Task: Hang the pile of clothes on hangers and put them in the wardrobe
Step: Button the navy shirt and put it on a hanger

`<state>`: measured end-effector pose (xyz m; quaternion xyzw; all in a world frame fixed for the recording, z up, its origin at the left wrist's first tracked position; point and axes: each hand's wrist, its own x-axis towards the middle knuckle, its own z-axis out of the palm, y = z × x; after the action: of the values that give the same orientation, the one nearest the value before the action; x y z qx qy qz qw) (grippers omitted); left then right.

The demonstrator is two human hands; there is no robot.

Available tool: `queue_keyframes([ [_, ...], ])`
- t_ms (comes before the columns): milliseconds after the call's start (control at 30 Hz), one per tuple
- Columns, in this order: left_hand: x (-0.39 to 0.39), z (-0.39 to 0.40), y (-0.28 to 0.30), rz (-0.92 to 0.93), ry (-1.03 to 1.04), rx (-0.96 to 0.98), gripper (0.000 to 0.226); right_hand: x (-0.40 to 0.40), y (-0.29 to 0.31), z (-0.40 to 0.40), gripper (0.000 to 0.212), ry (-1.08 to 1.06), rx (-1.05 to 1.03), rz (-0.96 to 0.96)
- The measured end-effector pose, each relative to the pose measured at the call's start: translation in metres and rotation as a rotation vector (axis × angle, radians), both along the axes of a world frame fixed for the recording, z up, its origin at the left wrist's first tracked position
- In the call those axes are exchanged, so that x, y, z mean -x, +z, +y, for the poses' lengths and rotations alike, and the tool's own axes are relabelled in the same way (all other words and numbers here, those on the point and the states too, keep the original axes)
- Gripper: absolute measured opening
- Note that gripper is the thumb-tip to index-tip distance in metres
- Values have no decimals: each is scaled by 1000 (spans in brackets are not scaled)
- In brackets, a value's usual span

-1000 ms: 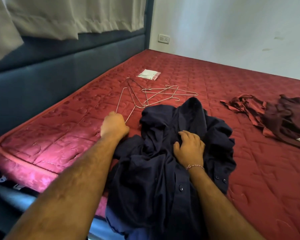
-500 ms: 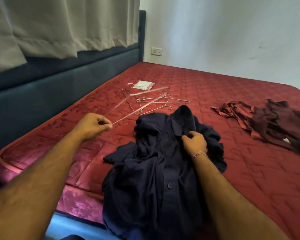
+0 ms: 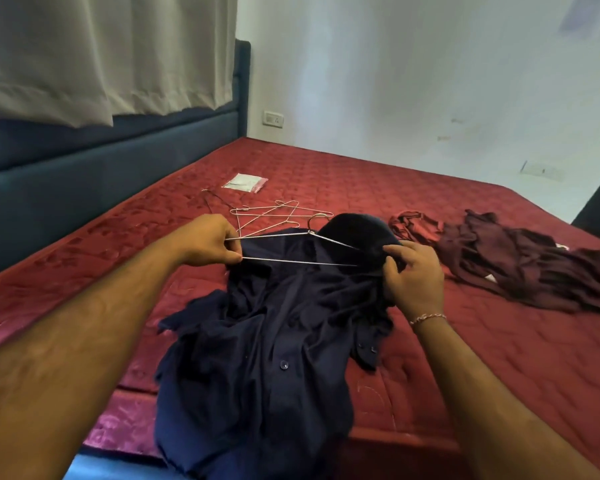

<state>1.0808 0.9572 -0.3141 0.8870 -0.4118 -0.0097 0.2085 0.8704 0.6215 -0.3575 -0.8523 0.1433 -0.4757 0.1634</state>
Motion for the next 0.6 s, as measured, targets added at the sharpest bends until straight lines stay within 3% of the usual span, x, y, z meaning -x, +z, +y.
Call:
queue_keyframes([
  [67,8,-15,12,12,-32,58,7,7,13,3,29,184,1,-35],
  [267,37,-77,34,53,-153,135,5,26,67,10,37,465,-363,20],
  [333,44,-90,37,73,-178,126,6,30,75,5,43,426,-327,72],
  [433,51,-102,39,80,-191,115,6,22,71,0,30,199,-146,194],
  [600,55,-115,35,5,-135,93,8,9,61,5,22,107,-203,154],
])
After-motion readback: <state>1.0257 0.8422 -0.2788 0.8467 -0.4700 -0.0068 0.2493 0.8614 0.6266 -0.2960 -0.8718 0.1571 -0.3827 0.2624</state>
